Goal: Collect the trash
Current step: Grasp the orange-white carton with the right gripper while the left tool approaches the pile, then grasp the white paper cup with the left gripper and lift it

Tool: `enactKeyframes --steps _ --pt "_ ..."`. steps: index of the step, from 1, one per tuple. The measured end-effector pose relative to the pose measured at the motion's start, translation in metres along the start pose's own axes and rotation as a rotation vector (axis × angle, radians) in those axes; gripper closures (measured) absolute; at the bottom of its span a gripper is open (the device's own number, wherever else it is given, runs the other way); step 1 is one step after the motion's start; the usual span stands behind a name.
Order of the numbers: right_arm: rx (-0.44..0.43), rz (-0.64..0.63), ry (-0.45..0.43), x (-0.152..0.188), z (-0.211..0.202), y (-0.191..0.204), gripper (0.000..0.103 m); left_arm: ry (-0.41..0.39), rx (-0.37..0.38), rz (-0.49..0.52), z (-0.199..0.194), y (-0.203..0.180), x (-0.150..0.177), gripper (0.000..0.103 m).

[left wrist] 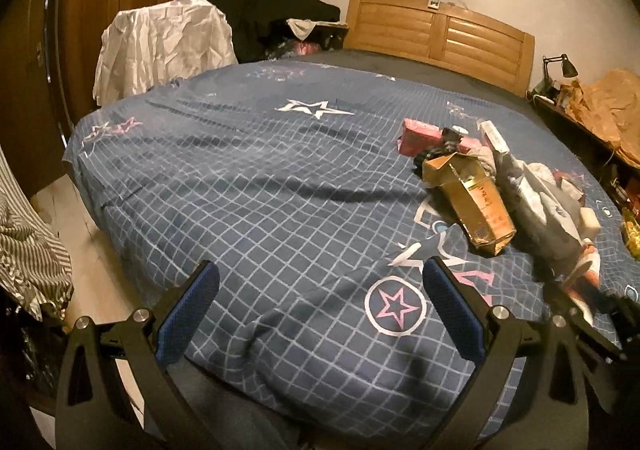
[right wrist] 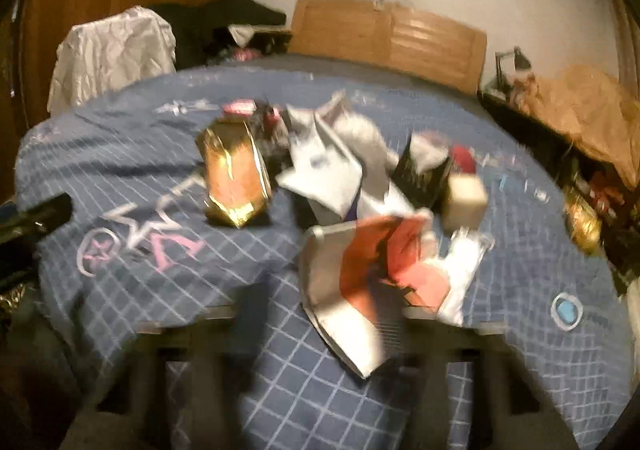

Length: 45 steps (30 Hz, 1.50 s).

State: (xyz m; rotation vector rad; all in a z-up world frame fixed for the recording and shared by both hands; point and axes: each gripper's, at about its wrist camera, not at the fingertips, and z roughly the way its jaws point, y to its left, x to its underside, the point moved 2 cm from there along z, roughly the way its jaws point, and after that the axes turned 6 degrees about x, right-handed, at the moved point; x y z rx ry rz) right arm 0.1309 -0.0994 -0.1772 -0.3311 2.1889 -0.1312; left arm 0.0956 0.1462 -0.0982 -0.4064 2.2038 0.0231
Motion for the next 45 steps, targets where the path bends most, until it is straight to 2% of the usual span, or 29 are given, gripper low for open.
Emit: enactKeyframes --steps 1,3,6,11,13,20,23,26,29,33,35,36,37,38,42,45 --pt "-0.009 0.008 -0.003 0.001 0.002 -0.003 0.077 0.002 0.003 -0.001 0.002 0.000 -0.001 0.005" --pt "-0.029 0.019 -0.027 -0.001 -0.005 -0.006 0.088 0.003 0.010 -0.002 0.003 -0.002 -0.002 0.005" --pt "-0.058 0.017 -0.067 0.001 -0.025 -0.017 0.096 -0.004 0.028 0.000 0.006 -0.007 -0.006 0.005" --pt "-0.102 0.034 -0.081 0.010 -0.057 -0.041 0.096 -0.006 0.077 0.014 0.009 -0.025 -0.014 0.005" --pt "-0.109 0.040 -0.098 0.013 -0.070 -0.049 0.096 0.003 0.128 0.014 0.012 -0.036 -0.020 0.005" --pt "-0.079 0.064 -0.200 0.016 -0.116 -0.082 0.096 0.040 0.262 -0.003 0.027 -0.072 -0.038 0.005" --pt "-0.063 0.085 -0.206 0.017 -0.123 -0.095 0.096 0.022 0.332 0.051 0.021 -0.096 -0.040 0.005" --pt "-0.058 0.111 -0.199 0.023 -0.127 -0.106 0.096 0.055 0.417 0.096 0.023 -0.118 -0.037 0.019" --pt "-0.056 0.128 -0.190 0.025 -0.127 -0.113 0.096 0.067 0.449 0.147 0.033 -0.143 -0.038 0.031" --pt "-0.054 0.135 -0.189 0.027 -0.126 -0.116 0.096 0.115 0.453 0.201 0.051 -0.173 -0.036 0.036" --pt "-0.053 0.143 -0.186 0.029 -0.126 -0.119 0.096 0.139 0.430 0.260 0.060 -0.189 -0.029 0.042" --pt "-0.054 0.150 -0.183 0.029 -0.125 -0.121 0.096 0.149 0.411 0.286 0.066 -0.195 -0.024 0.050" --pt "-0.056 0.155 -0.181 0.029 -0.125 -0.121 0.096 0.159 0.396 0.302 0.071 -0.199 -0.020 0.064" --pt "-0.059 0.159 -0.181 0.030 -0.125 -0.122 0.096 0.175 0.387 0.309 0.077 -0.201 -0.015 0.069" --pt "-0.064 0.166 -0.192 0.029 -0.128 -0.123 0.096 0.167 0.423 0.265 0.076 -0.186 -0.019 0.086" --pt "-0.072 0.174 -0.200 0.029 -0.130 -0.125 0.096 0.112 0.489 0.182 0.054 -0.166 -0.030 0.087"
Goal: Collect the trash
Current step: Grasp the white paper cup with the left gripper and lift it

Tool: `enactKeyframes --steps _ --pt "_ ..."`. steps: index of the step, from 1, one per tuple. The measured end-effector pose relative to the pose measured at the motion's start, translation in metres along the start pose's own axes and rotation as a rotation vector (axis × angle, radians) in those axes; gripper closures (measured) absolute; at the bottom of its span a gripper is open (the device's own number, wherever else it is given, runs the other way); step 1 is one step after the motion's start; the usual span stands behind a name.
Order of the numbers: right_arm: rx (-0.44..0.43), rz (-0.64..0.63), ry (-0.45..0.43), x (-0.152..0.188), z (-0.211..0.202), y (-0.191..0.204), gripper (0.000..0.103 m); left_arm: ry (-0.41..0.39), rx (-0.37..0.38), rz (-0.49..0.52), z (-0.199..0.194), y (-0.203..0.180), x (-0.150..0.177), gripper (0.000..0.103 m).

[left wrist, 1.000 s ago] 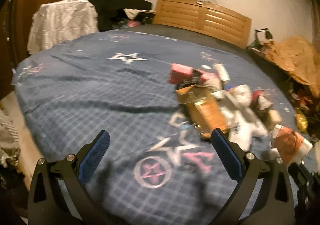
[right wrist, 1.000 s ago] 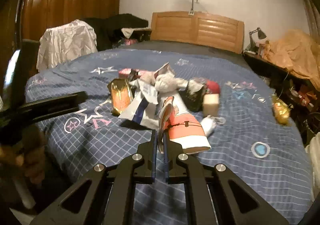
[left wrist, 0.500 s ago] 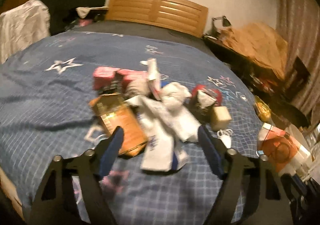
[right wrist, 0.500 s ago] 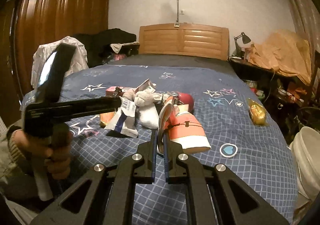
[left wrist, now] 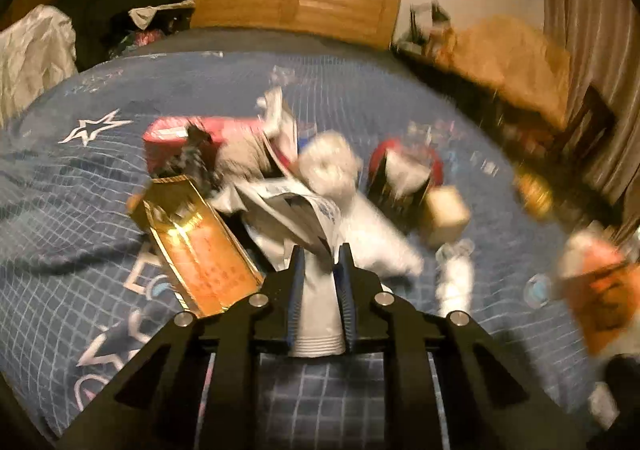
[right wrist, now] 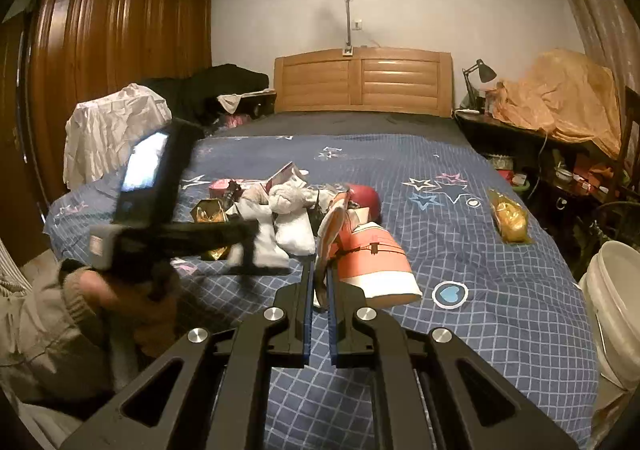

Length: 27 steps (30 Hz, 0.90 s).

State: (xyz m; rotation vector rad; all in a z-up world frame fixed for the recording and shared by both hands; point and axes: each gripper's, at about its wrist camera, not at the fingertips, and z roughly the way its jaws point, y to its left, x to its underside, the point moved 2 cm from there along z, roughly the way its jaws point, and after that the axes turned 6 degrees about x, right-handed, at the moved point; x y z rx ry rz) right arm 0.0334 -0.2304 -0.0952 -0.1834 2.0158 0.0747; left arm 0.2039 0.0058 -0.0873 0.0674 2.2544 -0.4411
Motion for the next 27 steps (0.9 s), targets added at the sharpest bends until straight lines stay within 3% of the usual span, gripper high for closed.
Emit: enactKeyframes --steps 6,13,16,21,23,27 --pt "-0.015 0.011 -0.012 0.000 -0.004 0.000 0.096 -0.058 0.032 -0.051 -0.043 0.007 0.002 0.087" --pt "-0.024 0.004 -0.020 -0.001 -0.006 0.002 0.096 -0.061 0.052 -0.020 -0.069 -0.004 0.017 0.087" --pt "-0.024 0.003 -0.019 0.000 -0.009 0.003 0.096 -0.041 0.058 -0.008 -0.075 -0.005 0.029 0.087" --pt "-0.039 0.014 0.001 0.002 -0.008 0.004 0.096 0.074 0.030 -0.038 -0.049 0.016 0.059 0.086" --pt "-0.042 0.008 0.003 0.003 -0.009 0.005 0.096 0.070 0.047 -0.075 -0.048 0.024 0.060 0.082" --pt "-0.043 0.006 -0.002 0.003 -0.012 0.006 0.096 0.064 0.025 -0.067 -0.050 0.023 0.060 0.053"
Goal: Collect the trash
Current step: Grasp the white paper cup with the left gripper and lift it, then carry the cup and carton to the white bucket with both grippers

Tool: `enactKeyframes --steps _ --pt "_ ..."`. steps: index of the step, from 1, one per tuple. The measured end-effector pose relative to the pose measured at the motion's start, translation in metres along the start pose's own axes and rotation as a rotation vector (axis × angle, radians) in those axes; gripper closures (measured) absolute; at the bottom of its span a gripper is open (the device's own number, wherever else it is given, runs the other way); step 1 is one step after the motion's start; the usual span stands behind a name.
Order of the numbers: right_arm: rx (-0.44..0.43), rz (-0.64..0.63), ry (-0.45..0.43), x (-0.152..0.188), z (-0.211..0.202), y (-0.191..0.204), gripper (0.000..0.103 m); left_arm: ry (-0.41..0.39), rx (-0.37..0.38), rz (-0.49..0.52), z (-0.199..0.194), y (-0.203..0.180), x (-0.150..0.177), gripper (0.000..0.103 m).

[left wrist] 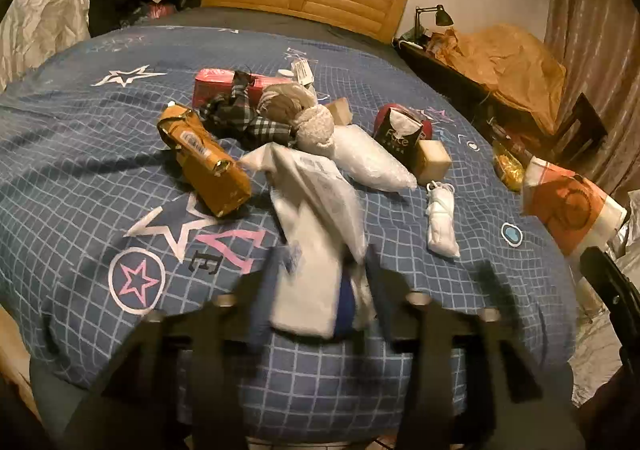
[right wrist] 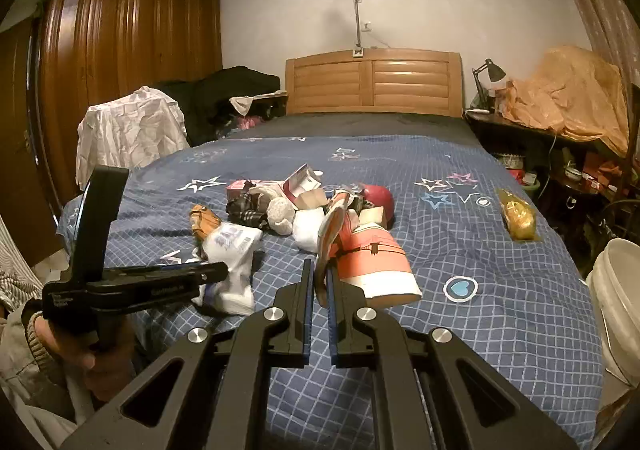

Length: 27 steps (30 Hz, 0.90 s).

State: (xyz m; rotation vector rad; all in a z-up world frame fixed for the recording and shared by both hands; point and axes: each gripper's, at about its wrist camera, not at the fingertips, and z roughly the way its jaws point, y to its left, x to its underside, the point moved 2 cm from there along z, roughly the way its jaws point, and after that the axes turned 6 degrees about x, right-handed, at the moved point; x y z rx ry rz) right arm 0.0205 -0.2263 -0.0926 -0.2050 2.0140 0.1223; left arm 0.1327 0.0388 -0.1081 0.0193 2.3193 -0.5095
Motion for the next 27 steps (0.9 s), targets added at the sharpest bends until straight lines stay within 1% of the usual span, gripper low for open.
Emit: enactKeyframes --steps 2,4,5,6,7,8,9,10,11,12,13,14,15,18,22,24,27 --pt "-0.002 0.004 0.005 0.001 0.000 -0.001 0.096 -0.017 0.005 0.010 -0.002 -0.005 -0.002 0.046" --pt "-0.009 0.012 0.012 0.002 0.000 -0.003 0.096 -0.036 -0.025 0.032 0.000 -0.013 -0.007 0.028" --pt "-0.011 0.015 0.013 0.002 -0.001 -0.003 0.096 -0.041 -0.042 0.046 0.003 -0.016 -0.007 0.027" --pt "-0.011 0.015 0.011 0.003 -0.002 -0.004 0.096 -0.029 -0.077 0.058 0.010 -0.018 -0.009 0.027" --pt "-0.009 0.015 0.007 0.003 -0.003 -0.004 0.096 -0.009 -0.097 0.054 0.016 -0.016 -0.009 0.027" --pt "-0.008 0.015 0.003 0.003 -0.005 -0.005 0.096 0.030 -0.107 0.043 0.026 -0.015 -0.008 0.027" --pt "-0.006 0.016 0.002 0.003 -0.006 -0.006 0.096 0.067 -0.108 0.038 0.035 -0.014 -0.005 0.035" --pt "-0.004 0.019 0.000 0.003 -0.007 -0.007 0.096 0.085 -0.114 0.038 0.041 -0.012 -0.002 0.052" --pt "-0.004 0.022 -0.001 0.004 -0.008 -0.008 0.096 0.083 -0.143 0.042 0.045 -0.011 0.001 0.055" --pt "-0.005 0.022 -0.001 0.004 -0.008 -0.009 0.096 0.069 -0.136 0.037 0.042 -0.010 0.001 0.066" --pt "-0.006 0.022 -0.003 0.004 -0.009 -0.009 0.096 0.065 -0.120 0.030 0.040 -0.010 0.000 0.069" --pt "-0.007 0.021 -0.004 0.004 -0.009 -0.009 0.096 0.051 -0.114 0.024 0.034 -0.010 -0.001 0.069" --pt "-0.008 0.021 -0.006 0.003 -0.010 -0.009 0.096 0.029 -0.123 0.033 0.027 -0.012 -0.002 0.070" --pt "-0.012 0.018 -0.013 0.004 -0.012 -0.008 0.096 -0.021 -0.121 0.077 0.007 -0.024 -0.002 0.070" --pt "-0.008 0.018 -0.013 0.004 -0.015 -0.007 0.096 -0.104 -0.150 0.168 -0.017 -0.051 -0.005 0.070" --pt "-0.004 0.017 -0.017 0.004 -0.017 -0.006 0.096 -0.126 -0.175 0.191 -0.022 -0.058 -0.006 0.070" --pt "0.000 0.016 -0.020 0.004 -0.020 -0.005 0.096 -0.135 -0.204 0.205 -0.024 -0.062 -0.008 0.070"
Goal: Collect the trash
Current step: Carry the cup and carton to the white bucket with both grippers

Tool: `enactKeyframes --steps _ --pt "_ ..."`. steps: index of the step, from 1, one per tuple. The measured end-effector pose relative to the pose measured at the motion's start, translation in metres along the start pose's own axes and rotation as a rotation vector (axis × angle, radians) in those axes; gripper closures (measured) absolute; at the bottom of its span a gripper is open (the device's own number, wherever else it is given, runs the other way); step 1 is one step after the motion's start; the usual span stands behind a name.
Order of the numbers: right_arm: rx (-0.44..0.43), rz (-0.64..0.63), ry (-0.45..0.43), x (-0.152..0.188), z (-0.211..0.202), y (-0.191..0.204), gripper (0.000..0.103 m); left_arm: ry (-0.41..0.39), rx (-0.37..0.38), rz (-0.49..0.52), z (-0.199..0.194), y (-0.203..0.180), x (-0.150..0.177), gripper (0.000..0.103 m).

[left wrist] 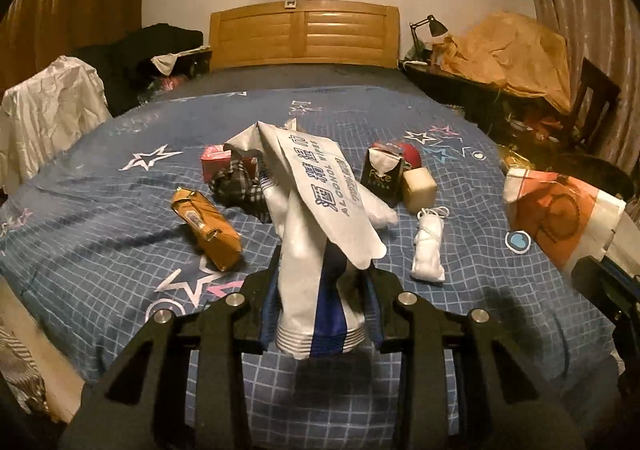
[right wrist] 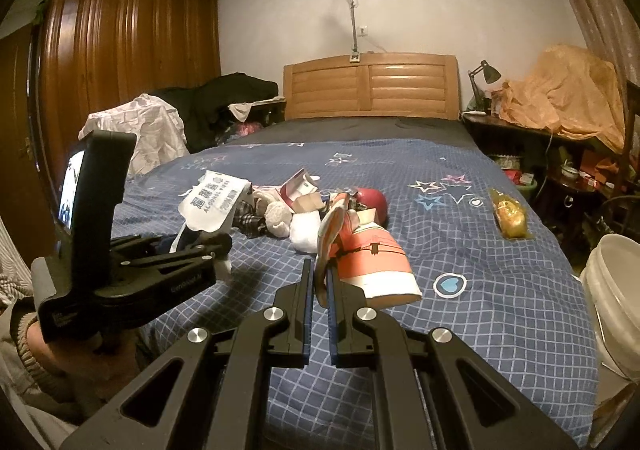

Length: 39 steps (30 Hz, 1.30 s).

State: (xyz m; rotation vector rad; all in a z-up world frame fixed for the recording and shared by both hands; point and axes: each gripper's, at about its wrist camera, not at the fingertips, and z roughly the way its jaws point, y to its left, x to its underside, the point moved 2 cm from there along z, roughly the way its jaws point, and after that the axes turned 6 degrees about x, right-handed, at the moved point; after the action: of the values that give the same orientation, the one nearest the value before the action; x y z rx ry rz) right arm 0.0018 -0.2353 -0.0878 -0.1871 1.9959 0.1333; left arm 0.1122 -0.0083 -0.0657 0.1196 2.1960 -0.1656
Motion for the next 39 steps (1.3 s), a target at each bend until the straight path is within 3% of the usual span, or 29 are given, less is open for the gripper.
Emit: enactKeyframes --steps 10,16,28,39 --pt "0.011 -0.006 -0.024 -0.001 -0.012 -0.001 0.096 -0.017 -0.032 0.022 -0.009 -0.007 -0.002 0.070" --pt "0.083 0.016 -0.069 -0.009 -0.026 -0.026 0.096 -0.037 -0.004 0.066 -0.009 -0.034 -0.018 0.070" --pt "0.380 0.135 -0.160 -0.030 -0.081 -0.158 0.096 -0.103 0.178 0.227 0.004 -0.164 -0.063 0.070" --pt "0.630 0.240 -0.088 -0.020 -0.131 -0.305 0.096 -0.091 0.379 0.367 0.029 -0.296 -0.080 0.070"
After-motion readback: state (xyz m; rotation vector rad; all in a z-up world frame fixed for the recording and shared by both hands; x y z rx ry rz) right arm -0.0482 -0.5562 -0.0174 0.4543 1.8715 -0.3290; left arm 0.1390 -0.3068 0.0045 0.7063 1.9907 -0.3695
